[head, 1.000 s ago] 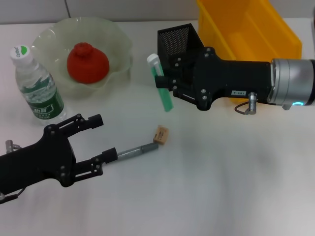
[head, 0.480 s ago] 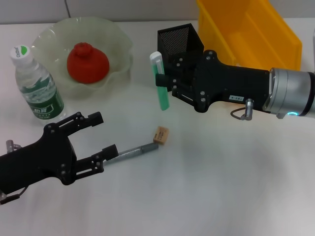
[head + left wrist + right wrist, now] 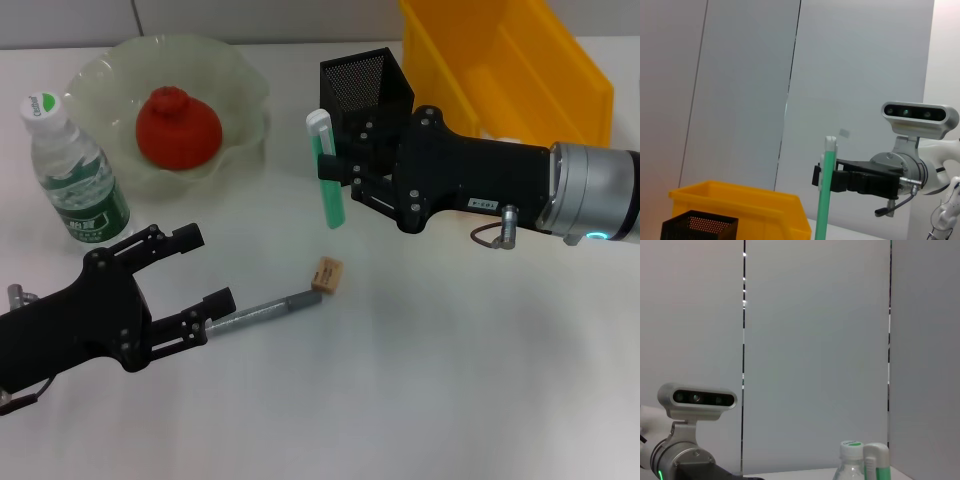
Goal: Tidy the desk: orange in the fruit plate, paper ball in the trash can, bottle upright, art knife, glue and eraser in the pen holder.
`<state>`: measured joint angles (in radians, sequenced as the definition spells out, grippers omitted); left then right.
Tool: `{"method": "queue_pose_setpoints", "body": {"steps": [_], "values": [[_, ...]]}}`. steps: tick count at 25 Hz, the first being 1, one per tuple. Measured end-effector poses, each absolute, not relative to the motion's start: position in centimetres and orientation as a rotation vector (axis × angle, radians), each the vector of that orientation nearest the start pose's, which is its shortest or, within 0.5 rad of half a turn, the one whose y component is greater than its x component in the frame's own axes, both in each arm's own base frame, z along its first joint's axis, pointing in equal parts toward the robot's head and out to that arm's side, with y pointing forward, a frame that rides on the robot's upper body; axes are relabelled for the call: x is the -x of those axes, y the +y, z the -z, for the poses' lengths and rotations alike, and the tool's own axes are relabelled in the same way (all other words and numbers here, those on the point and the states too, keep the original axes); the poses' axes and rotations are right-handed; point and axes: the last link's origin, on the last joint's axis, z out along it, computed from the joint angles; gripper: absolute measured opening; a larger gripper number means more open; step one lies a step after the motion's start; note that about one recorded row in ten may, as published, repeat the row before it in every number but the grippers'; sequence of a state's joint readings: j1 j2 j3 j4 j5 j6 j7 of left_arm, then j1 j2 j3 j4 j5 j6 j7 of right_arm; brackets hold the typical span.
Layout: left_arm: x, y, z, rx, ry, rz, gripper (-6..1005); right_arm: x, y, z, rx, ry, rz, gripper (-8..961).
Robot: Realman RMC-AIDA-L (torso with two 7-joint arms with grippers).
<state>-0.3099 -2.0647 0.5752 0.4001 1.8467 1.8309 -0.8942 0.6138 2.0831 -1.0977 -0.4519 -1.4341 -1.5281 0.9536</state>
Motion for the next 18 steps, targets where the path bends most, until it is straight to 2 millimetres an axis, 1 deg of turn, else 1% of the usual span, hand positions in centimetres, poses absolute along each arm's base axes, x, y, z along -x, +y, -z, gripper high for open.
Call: {"method": "queue_pose_setpoints", "body": {"steps": [18], "values": [[30.02,23.20,0.72,2.532,-0.434,1.124,800,-18.90,33.59,4.05,2.699,0.059,-1.079,154]]}}
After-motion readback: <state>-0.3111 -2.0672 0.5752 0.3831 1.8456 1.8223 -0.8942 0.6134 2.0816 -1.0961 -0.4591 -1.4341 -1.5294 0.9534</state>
